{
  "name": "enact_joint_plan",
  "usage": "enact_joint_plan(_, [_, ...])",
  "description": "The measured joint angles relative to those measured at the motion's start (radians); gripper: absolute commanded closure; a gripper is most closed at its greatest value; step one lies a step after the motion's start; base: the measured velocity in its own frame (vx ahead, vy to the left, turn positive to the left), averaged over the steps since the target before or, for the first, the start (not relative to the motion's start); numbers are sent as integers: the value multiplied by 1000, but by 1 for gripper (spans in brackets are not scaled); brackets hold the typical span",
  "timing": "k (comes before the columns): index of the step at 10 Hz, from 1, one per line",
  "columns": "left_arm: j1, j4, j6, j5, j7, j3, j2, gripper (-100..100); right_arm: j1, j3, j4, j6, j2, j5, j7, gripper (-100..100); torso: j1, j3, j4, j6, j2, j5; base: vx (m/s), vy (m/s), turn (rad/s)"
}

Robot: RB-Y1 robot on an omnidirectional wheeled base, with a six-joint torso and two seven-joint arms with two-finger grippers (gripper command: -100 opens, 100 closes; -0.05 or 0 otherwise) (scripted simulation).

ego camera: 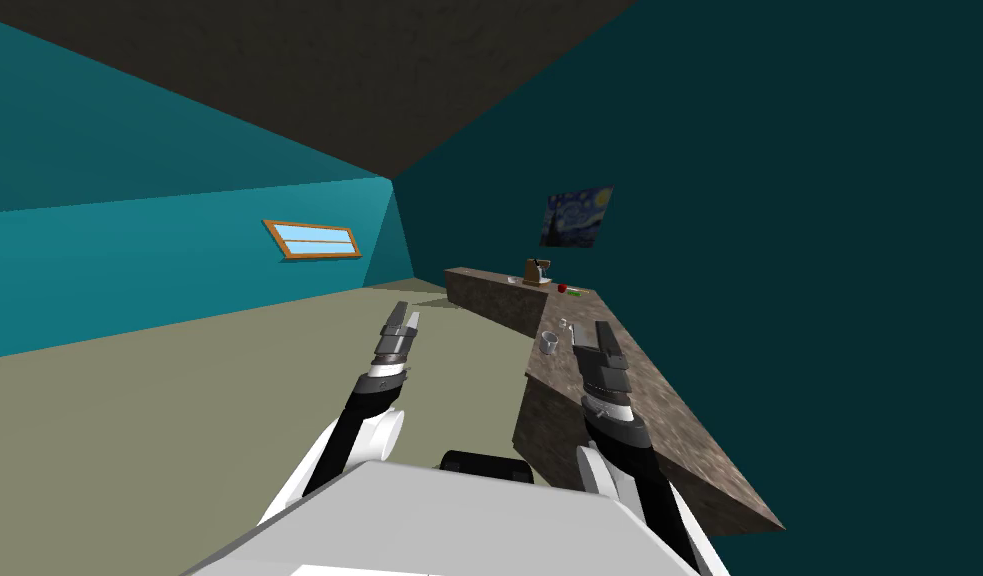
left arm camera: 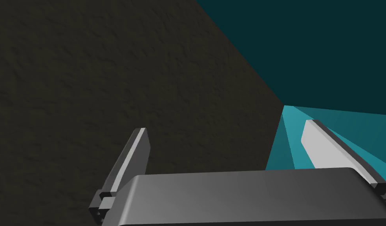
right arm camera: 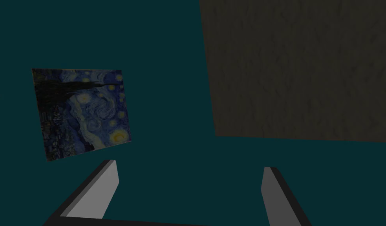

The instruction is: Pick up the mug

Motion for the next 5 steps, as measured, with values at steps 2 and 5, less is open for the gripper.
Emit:
enact_joint_plan(2, [0,0,0,0,0,0,0,0,24,-9,1,11,-36,6,6,-100,1,-1,0,0,-1,0,22,28,24])
enact_joint_plan(5, [0,0,0,0,0,0,0,0,60,-32,24,25,-106,19,20,-100,2,-1,0,0,-2,0,27,37,30])
